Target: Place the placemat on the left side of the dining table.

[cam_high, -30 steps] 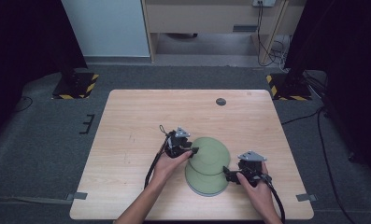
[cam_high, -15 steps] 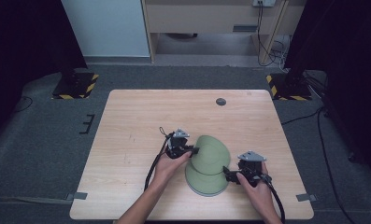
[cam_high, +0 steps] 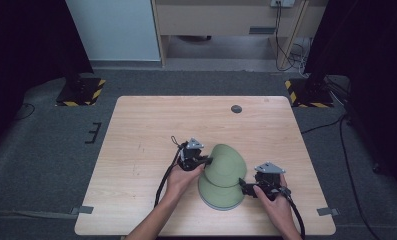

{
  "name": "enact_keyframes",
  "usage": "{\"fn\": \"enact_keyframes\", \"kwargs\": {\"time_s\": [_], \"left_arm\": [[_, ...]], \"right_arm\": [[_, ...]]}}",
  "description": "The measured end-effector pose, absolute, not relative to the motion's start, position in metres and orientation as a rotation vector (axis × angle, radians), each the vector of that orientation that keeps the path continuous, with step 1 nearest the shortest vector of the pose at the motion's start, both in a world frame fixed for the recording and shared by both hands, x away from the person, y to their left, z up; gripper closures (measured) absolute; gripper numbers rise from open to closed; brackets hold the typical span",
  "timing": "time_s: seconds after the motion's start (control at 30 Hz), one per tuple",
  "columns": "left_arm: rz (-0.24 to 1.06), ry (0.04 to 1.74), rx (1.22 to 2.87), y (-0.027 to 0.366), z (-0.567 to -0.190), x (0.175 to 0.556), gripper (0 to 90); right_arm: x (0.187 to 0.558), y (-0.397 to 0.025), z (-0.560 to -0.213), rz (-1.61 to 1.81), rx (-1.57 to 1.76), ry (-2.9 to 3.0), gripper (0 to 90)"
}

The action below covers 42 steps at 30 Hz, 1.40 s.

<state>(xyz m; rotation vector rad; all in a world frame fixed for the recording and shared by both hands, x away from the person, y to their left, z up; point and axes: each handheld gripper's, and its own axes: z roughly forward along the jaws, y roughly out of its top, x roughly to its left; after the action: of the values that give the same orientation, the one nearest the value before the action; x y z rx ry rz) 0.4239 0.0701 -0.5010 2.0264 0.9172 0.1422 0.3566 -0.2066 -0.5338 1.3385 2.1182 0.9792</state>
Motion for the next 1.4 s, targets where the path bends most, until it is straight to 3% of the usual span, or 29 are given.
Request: {"fn": "enact_keyframes", "kwargs": {"time_s": [0.43, 0.83, 1.4], "left_arm": [[0.1, 0.868, 1.969, 0.068, -0.478, 0.419, 85.2], [0.053, 0.784, 1.905, 0.057, -0.439, 0.413, 85.5], [0.239, 0.817, 1.961, 0.076, -0.398, 0.423, 85.5]], "right_arm": [[0.359, -0.236, -0.526, 0.993, 1.437, 2.018, 4.5], [0.361, -0.235, -0.531, 0.931, 1.439, 2.036, 4.5], [0.363, -0.237, -0.531, 0.916, 1.446, 2.03, 4.5]]}}
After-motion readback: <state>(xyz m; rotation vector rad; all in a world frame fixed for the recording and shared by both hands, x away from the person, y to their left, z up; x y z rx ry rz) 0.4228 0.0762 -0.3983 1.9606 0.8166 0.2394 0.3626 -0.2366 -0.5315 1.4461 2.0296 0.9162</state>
